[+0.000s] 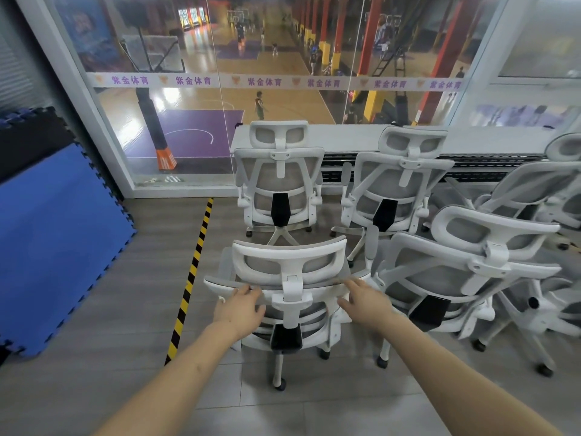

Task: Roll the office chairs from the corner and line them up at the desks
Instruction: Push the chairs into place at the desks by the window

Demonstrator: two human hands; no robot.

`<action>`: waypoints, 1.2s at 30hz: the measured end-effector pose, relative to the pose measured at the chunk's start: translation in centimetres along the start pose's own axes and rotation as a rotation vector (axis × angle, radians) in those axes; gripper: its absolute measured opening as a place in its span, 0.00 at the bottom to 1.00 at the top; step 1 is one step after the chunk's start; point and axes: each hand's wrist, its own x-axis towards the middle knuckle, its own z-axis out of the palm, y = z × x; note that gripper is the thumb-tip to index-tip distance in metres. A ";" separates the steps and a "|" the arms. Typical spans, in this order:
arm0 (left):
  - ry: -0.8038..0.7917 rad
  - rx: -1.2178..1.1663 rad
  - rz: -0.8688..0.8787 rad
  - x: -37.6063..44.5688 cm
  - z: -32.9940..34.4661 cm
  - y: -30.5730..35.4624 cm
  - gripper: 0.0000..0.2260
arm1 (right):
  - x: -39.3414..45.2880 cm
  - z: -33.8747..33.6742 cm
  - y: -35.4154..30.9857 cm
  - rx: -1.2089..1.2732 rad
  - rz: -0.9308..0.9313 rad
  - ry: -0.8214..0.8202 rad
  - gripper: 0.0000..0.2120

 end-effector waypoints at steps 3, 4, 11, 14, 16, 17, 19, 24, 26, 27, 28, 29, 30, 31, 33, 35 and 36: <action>0.175 0.045 0.092 -1.1 -1.0 3.0 0.20 | -1.5 -1.4 0.1 -0.011 0.033 0.130 0.20; 0.207 0.065 0.131 -1.4 -1.3 4.2 0.20 | -2.1 -2.0 0.1 -0.021 0.037 0.160 0.19; 0.349 0.117 0.411 -1.4 -3.8 14.7 0.17 | -5.9 -6.4 2.5 -0.052 0.066 0.369 0.15; 0.413 0.086 0.499 -0.3 -4.8 19.5 0.19 | -6.4 -8.3 5.6 -0.071 0.074 0.455 0.14; 0.452 0.093 0.526 1.0 -5.4 22.9 0.20 | -6.5 -9.8 8.2 -0.092 0.088 0.497 0.15; 0.462 0.103 0.532 1.8 -5.6 24.7 0.20 | -6.5 -10.6 9.6 -0.092 0.095 0.521 0.15; 0.467 0.125 0.529 3.8 -5.8 28.1 0.20 | -6.1 -12.1 13.0 -0.089 0.099 0.564 0.14; 0.482 0.163 0.477 8.4 -5.9 36.8 0.22 | -3.9 -16.1 22.1 -0.095 0.057 0.633 0.14; 0.482 0.161 0.448 10.2 -6.0 39.9 0.20 | -2.8 -17.7 25.2 -0.081 0.041 0.640 0.13; 0.485 0.162 0.433 11.2 -6.0 41.2 0.19 | -2.2 -18.5 26.5 -0.083 0.032 0.639 0.13; 0.484 0.162 0.417 12.1 -6.1 42.4 0.17 | -1.6 -19.2 27.8 -0.092 0.023 0.636 0.12; 0.474 0.160 0.399 13.0 -6.1 43.5 0.16 | -1.0 -19.9 29.0 -0.101 0.012 0.639 0.12; 0.463 0.160 0.383 13.8 -6.3 44.6 0.16 | -0.3 -20.6 30.2 -0.103 0.002 0.641 0.12; 0.457 0.163 0.374 14.7 -6.4 45.5 0.16 | 0.5 -21.2 31.3 -0.096 -0.005 0.643 0.13; 0.458 0.175 0.372 16.6 -6.8 47.2 0.17 | 2.4 -22.4 33.3 -0.089 -0.008 0.654 0.14; 0.459 0.175 0.366 19.0 -7.6 48.6 0.19 | 4.8 -23.6 35.2 -0.088 -0.007 0.661 0.14; 0.460 0.175 0.360 20.4 -8.0 49.2 0.19 | 6.1 -24.1 36.1 -0.081 -0.009 0.659 0.14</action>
